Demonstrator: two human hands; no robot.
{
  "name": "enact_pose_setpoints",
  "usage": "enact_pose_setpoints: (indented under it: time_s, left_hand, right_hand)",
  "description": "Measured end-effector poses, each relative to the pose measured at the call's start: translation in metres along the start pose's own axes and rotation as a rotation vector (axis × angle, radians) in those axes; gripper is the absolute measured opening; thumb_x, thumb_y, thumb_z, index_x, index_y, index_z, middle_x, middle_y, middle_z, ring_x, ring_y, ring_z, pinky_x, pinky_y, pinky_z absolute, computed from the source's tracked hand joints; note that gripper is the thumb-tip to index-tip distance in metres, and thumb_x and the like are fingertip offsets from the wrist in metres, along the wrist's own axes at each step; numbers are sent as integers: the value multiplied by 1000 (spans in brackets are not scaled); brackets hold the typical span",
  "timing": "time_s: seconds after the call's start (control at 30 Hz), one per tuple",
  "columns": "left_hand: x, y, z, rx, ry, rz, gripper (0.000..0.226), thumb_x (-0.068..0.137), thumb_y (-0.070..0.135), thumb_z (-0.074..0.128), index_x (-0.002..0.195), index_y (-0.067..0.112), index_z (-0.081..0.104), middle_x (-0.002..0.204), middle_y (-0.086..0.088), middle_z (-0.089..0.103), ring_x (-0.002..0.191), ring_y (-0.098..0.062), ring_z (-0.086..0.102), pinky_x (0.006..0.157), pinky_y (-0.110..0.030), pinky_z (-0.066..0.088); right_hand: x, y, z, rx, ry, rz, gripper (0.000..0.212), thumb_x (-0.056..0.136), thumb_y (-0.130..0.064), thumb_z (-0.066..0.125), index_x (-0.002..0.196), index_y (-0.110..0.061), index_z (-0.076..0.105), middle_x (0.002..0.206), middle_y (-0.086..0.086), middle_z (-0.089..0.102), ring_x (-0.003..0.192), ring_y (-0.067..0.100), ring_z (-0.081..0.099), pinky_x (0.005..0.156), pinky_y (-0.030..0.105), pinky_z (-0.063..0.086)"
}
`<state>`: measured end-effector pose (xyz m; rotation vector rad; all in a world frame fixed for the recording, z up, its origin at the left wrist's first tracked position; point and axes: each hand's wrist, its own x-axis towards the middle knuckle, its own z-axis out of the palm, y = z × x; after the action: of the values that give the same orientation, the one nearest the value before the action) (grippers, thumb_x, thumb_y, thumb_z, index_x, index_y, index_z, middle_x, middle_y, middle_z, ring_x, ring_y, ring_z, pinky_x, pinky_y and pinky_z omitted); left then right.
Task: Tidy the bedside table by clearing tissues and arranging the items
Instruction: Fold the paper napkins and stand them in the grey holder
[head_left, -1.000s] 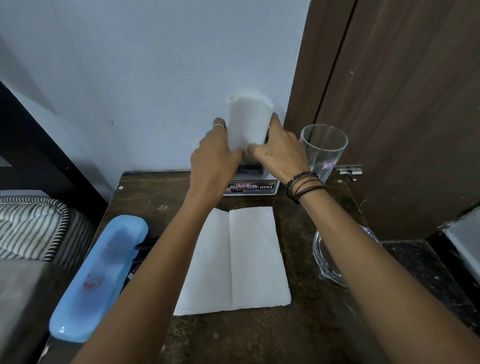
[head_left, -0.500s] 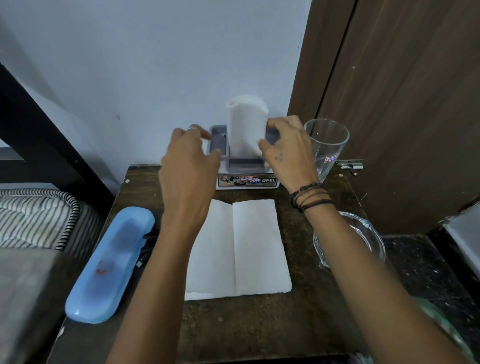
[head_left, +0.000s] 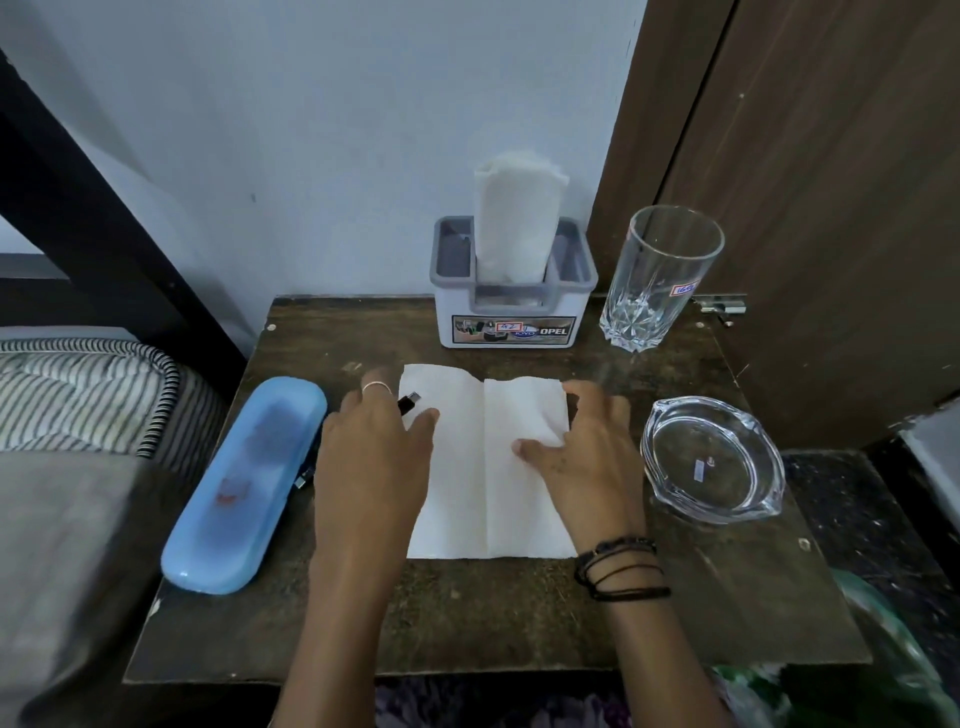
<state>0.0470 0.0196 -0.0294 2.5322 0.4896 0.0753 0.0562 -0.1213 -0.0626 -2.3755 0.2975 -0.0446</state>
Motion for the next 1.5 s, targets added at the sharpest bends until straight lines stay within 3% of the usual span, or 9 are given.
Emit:
enact_pose_setpoints:
  time_s: [0.13, 0.27, 0.37, 0.57, 0.87, 1.1, 1.2, 1.3, 1.5]
  left_hand:
    - [2, -3, -16, -155, 173, 89, 13, 89, 21, 56, 88, 11, 64, 90, -9, 67, 85, -29, 61, 73, -36, 49]
    - [6, -13, -26, -135, -113, -90, 33, 89, 34, 54, 70, 11, 66, 66, -6, 69, 74, -30, 66, 79, -45, 54]
    - [4, -18, -21, 3, -351, -176, 42, 90, 41, 52, 76, 3, 62, 85, -16, 70, 90, -36, 64, 89, -45, 50]
    - [3, -9, -3, 23, -334, -94, 45, 91, 41, 50, 121, 8, 41, 124, -14, 55, 111, -33, 53, 86, -38, 41]
    - [9, -4, 1, -729, -441, -177, 45, 89, 57, 41, 85, 23, 69, 83, 1, 72, 80, -16, 67, 75, -34, 52]
    - [7, -2, 34, -492, -507, 0, 17, 90, 14, 55, 103, 22, 62, 93, -6, 60, 89, -21, 58, 82, -40, 50]
    - [4, 4, 41, -622, -464, -121, 45, 83, 6, 64, 119, 21, 43, 99, -6, 54, 95, -24, 59, 83, -47, 54]
    - [3, 9, 44, -798, -432, -196, 62, 80, -2, 66, 129, 16, 32, 84, 1, 54, 75, -10, 58, 56, -23, 51]
    - [7, 7, 32, -936, -399, -100, 29, 87, 3, 58, 111, 19, 53, 83, 6, 65, 76, -4, 60, 57, -20, 43]
  right_hand:
    - [9, 4, -1, 148, -13, 64, 67, 69, -14, 79, 125, -16, 42, 108, -3, 25, 98, 28, 57, 84, 37, 49]
    - [11, 6, 0, 176, 28, 51, 66, 69, -12, 79, 124, -15, 43, 108, -3, 23, 97, 26, 56, 85, 35, 49]
    - [10, 7, 0, 169, 25, 36, 64, 69, -14, 79, 122, -16, 44, 109, -3, 24, 99, 26, 56, 85, 34, 48]
    - [9, 7, 2, 122, 35, 11, 63, 71, -16, 77, 125, -16, 44, 113, 1, 27, 104, 27, 52, 87, 30, 46]
    - [10, 6, -4, 199, 35, 36, 45, 84, -36, 64, 121, -16, 47, 113, 0, 35, 98, 21, 52, 81, 27, 42]
    - [14, 7, -20, 336, -105, 142, 45, 93, -53, 34, 100, -18, 62, 104, 4, 63, 101, 25, 58, 95, 46, 43]
    - [13, 7, -19, 365, -135, 147, 38, 92, -47, 44, 103, -16, 64, 104, 5, 67, 97, 26, 61, 92, 49, 46]
    - [15, 10, -17, 492, -214, 191, 30, 90, -26, 56, 119, -19, 57, 100, -3, 65, 88, 16, 62, 73, 36, 51]
    - [21, 19, -21, 640, -337, 146, 66, 79, -20, 71, 134, -26, 37, 115, -10, 60, 96, 2, 57, 73, 22, 45]
